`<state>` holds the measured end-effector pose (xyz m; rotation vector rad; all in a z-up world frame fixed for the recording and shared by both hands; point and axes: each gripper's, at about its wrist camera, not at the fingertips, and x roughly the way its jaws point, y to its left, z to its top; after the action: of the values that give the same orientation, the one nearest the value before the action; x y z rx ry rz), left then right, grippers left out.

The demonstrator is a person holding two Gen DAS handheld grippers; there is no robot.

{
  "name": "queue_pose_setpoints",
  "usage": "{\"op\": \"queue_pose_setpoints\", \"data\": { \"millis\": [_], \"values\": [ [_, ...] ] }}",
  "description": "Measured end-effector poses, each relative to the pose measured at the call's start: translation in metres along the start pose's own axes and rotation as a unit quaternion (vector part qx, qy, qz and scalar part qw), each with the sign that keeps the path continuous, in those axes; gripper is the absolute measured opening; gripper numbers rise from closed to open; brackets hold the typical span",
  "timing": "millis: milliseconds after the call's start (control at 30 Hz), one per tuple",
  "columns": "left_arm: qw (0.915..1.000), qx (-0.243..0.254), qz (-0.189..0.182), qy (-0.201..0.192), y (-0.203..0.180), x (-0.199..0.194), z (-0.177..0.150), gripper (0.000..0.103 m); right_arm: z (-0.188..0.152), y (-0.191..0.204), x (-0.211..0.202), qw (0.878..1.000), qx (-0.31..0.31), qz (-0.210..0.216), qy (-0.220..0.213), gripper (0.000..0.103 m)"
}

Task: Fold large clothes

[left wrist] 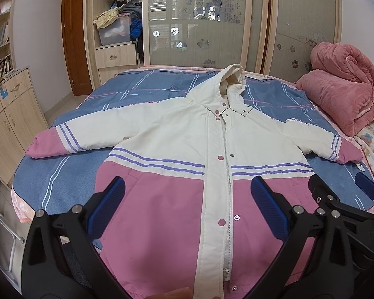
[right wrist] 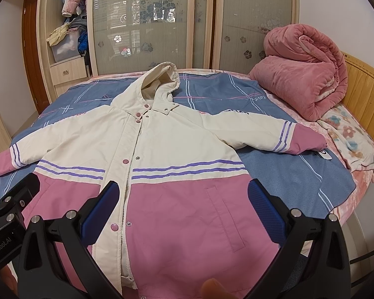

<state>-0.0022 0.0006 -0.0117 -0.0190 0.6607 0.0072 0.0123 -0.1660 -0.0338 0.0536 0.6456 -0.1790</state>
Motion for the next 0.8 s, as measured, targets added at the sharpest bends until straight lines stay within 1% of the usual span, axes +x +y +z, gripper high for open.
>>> {"op": "queue_pose_setpoints", "data": {
  "millis": [200,533,600,667,700,767,800],
  "values": [
    [1.0,-0.002,0.0,0.002,0.002,0.0,-0.006,0.101,-0.001,0.0,0.001,1.0,0.0,0.001,0.001,0.102],
    [0.9999,-0.002,-0.004,0.012,0.0,0.004,-0.006,0.101,0.0,-0.004,0.004,1.0,0.002,0.003,0.004,0.102],
    [0.9993,0.004,-0.018,0.032,0.001,0.01,-0.007,0.101,-0.001,-0.005,0.004,1.0,0.006,0.005,0.004,0.102],
    [0.9975,0.014,-0.019,0.067,0.009,0.023,-0.014,0.101,-0.002,-0.008,0.004,1.0,0.006,0.003,0.001,0.102],
    [0.9967,0.011,-0.012,0.08,0.016,0.028,-0.019,0.101,-0.002,-0.009,0.005,1.0,0.007,0.001,0.001,0.102],
    [0.9946,0.003,0.015,0.102,0.042,0.033,-0.034,0.101,-0.006,-0.014,0.011,1.0,0.012,0.006,0.008,0.102],
    [0.9942,-0.001,0.024,0.105,0.051,0.032,-0.037,0.101,-0.009,-0.015,0.015,1.0,0.014,0.014,0.017,0.102]
  ]
}}
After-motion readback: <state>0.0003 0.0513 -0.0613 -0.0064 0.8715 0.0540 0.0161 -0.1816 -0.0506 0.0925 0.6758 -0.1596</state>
